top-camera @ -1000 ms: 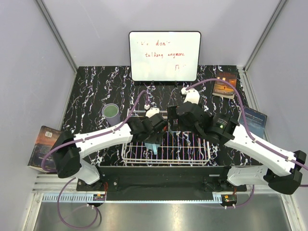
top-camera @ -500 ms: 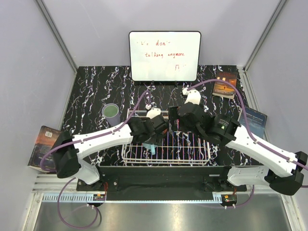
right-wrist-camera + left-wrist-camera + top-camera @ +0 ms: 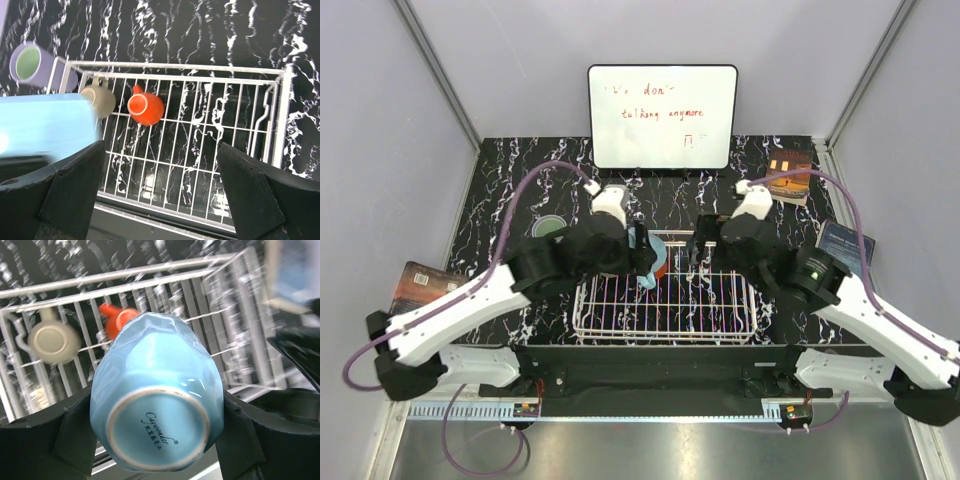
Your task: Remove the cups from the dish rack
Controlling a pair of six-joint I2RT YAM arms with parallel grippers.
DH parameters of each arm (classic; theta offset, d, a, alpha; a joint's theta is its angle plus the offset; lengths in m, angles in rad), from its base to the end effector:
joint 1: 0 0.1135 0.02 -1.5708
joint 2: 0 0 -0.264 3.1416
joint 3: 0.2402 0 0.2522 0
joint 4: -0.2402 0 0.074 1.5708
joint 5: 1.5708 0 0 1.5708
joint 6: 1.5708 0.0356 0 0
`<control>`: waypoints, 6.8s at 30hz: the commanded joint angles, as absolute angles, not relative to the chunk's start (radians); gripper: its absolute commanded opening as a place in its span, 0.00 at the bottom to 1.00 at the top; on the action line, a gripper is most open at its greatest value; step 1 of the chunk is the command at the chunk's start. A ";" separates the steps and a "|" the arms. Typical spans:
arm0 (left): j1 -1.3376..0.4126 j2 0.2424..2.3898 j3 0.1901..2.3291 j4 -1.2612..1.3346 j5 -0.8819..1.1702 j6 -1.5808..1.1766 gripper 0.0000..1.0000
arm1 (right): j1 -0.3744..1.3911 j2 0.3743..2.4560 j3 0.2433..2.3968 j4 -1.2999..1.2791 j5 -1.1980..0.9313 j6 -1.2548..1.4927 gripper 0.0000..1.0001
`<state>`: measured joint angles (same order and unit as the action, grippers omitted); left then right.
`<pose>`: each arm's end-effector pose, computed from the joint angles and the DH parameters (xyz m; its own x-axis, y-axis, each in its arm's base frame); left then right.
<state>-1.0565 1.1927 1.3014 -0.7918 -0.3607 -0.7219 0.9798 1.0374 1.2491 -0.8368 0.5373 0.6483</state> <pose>0.1304 -0.2052 0.3773 -0.6824 -0.0492 -0.7294 0.3052 0.8875 -0.3453 0.1252 0.1538 0.3898 -0.5510 0.1098 -0.8272 -0.1874 0.9497 0.2509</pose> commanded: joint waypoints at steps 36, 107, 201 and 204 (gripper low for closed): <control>-0.767 0.940 0.782 0.333 0.497 -1.009 0.00 | 0.847 0.841 0.957 -0.189 -0.066 0.844 0.60; -0.630 1.163 0.888 0.063 0.715 -0.853 0.88 | 0.753 0.916 1.143 -0.348 -0.106 0.680 0.00; -0.601 1.100 1.032 -0.560 0.111 -0.673 0.96 | 0.057 1.530 1.468 -0.841 0.161 0.614 0.90; -0.601 1.112 1.068 -0.601 0.063 -0.647 0.98 | 0.083 1.476 1.494 -0.838 0.118 0.583 0.99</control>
